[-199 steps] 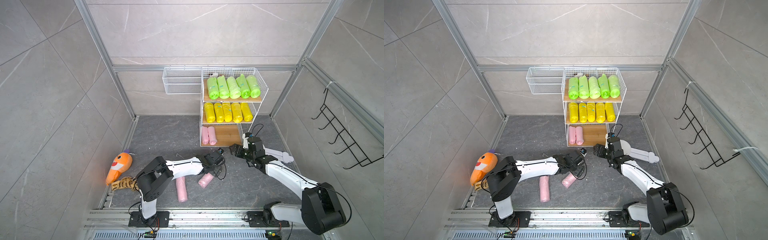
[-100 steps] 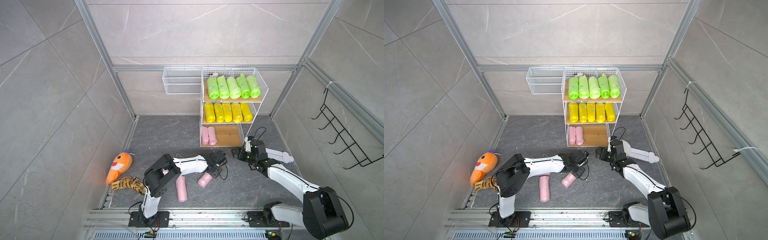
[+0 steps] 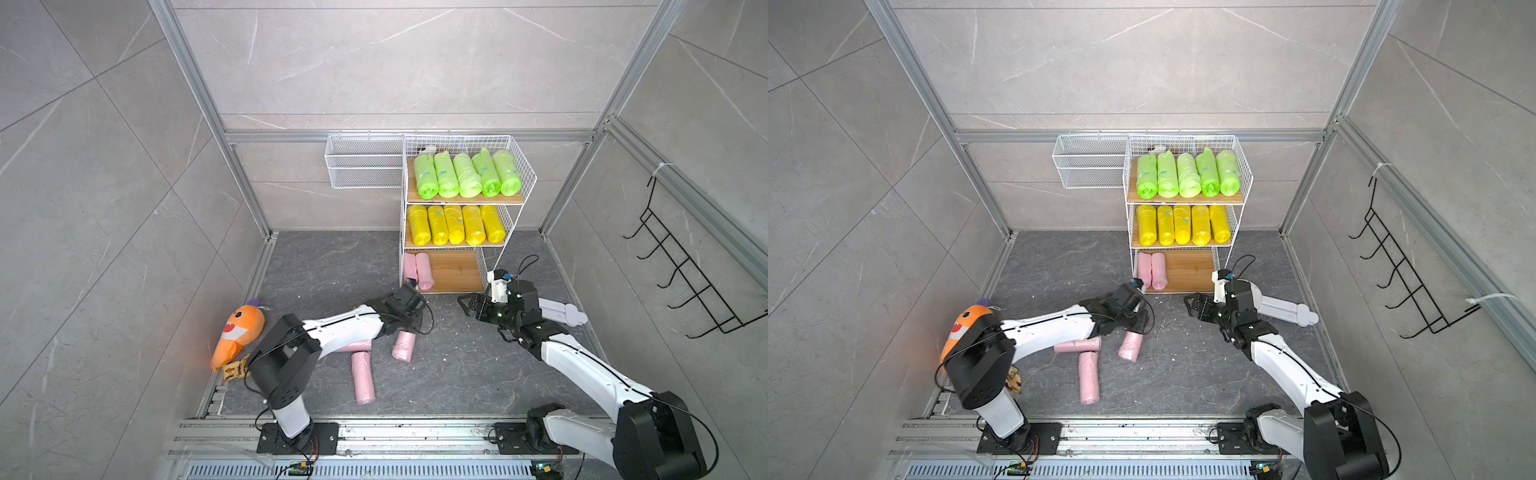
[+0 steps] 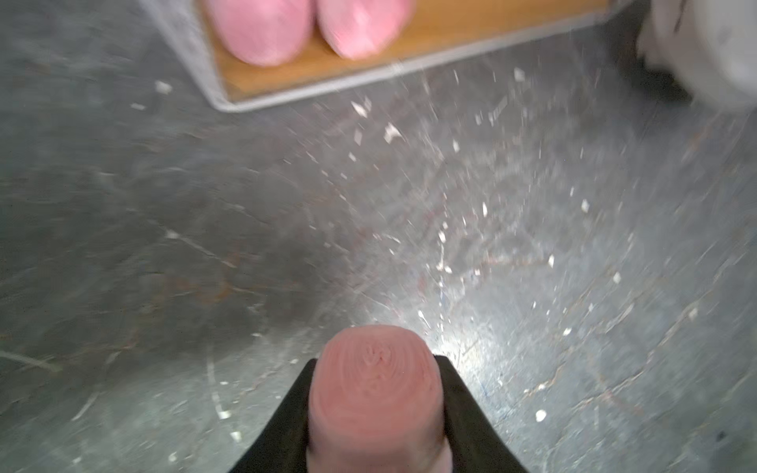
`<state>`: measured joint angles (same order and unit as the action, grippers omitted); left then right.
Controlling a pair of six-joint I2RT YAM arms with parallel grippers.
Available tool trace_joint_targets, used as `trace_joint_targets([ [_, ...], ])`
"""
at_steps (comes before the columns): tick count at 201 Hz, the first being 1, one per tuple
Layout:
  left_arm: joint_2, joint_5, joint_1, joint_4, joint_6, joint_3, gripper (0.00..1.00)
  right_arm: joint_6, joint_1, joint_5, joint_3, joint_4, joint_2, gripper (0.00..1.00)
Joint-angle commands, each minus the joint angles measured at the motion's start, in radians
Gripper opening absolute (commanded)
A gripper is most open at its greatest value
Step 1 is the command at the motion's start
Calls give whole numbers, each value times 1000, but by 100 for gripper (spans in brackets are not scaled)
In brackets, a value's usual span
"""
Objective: Sort the rolls of trash bags by color and place them on the shelf
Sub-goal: Pick up the roll of trash bags from the center of the board.
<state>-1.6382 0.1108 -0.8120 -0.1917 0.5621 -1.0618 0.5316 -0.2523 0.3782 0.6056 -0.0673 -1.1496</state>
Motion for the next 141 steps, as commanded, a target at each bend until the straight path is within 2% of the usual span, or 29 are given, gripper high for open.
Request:
trace_joint_targets([
  [1, 145, -14, 59, 249, 205, 52, 34, 100, -22, 176, -52, -158, 7, 83],
  [21, 208, 9, 87, 344, 288, 92, 34, 183, -77, 260, -57, -302, -30, 85],
  [51, 252, 9, 95, 456, 374, 133, 34, 210, -201, 314, -13, -412, -106, 89],
  [107, 276, -20, 96, 515, 461, 160, 34, 343, -264, 353, -12, -685, -252, 90],
  [141, 284, -23, 96, 515, 467, 165, 34, 347, -298, 334, 22, -690, -298, 83],
])
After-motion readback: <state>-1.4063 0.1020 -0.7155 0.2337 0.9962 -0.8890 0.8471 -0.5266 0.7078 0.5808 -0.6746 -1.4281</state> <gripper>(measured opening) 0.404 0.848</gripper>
